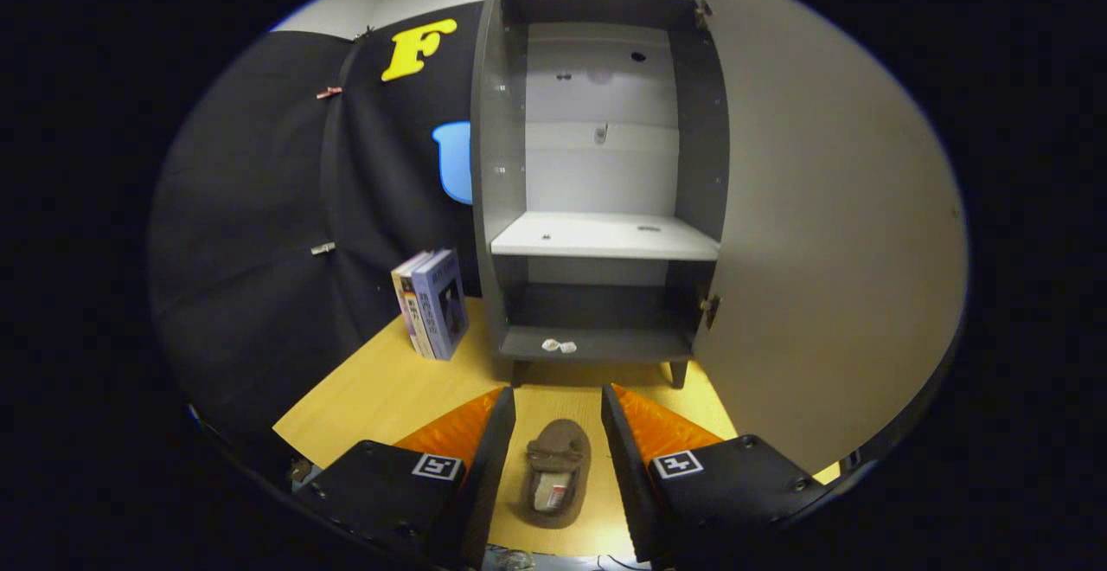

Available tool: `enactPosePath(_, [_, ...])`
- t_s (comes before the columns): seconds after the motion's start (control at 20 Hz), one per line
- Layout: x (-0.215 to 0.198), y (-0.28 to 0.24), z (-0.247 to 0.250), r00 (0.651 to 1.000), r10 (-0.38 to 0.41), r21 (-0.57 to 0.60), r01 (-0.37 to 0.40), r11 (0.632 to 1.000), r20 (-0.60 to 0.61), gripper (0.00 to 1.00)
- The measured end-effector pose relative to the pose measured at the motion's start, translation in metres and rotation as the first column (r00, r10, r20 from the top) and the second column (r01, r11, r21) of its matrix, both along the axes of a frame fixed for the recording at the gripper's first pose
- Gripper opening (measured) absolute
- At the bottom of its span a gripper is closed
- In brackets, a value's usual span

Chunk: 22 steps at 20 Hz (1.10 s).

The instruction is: Open the shoe cabinet door, grab the shoes and put them into the shoe cabinet, then close the shoe cabinet door.

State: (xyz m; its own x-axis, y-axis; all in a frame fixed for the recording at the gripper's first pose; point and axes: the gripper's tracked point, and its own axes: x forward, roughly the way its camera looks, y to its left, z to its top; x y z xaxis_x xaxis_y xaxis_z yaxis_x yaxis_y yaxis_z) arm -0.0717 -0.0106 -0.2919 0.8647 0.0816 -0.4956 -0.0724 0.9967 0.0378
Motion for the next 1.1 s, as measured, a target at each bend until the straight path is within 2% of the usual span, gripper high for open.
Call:
enactPosePath(0.2, [-0.004, 0.021, -0.078, 0.988, -0.02, -0.014, 0.018, 1.0, -0.154, 0.65])
enactPosePath(0.55, [-0.018, 0.028, -0.186, 0.931, -0.082, -0.032, 0.076, 0.997, -0.356, 0.65])
enactPosePath(0.9, [-0.021, 0.025, -0.242, 0.895, -0.123, -0.057, 0.109, 0.992, -0.43, 0.65])
enactPosePath(1.1, [-0.005, 0.025, -0.252, 0.914, -0.115, -0.054, 0.102, 0.993, -0.389, 0.65])
